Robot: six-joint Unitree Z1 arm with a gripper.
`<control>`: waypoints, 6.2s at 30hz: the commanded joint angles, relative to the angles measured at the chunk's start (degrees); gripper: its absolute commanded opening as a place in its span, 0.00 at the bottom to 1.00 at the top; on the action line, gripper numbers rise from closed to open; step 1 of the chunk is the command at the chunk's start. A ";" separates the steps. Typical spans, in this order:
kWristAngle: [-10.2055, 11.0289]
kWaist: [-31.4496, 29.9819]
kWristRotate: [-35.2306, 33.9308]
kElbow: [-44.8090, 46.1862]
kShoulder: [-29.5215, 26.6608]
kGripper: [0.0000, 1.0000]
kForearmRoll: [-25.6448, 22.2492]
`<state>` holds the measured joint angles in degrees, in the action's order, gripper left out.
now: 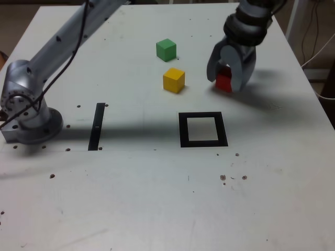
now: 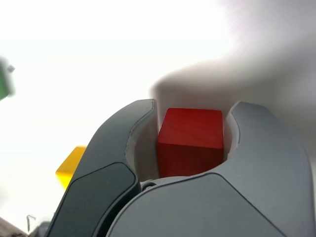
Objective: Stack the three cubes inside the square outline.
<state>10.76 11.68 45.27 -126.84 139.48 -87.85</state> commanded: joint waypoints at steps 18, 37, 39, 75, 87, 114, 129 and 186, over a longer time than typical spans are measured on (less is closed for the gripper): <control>-6.24 -5.11 -21.57 17.64 -14.87 0.38 2.31; -13.46 -8.84 -36.90 29.27 -19.58 0.38 9.14; -13.86 -9.24 -36.92 30.82 -19.69 0.38 10.17; -15.80 -12.37 -39.03 40.32 -17.94 0.86 22.41; -14.22 -12.38 -39.60 41.03 -20.09 0.99 22.06; -7.11 3.52 -30.31 40.32 -28.00 0.99 13.58; -6.05 11.97 -19.06 36.53 -23.64 0.99 12.82; -3.44 10.84 1.55 46.15 -21.81 0.96 25.17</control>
<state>7.25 22.72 47.13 -80.77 117.52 -62.64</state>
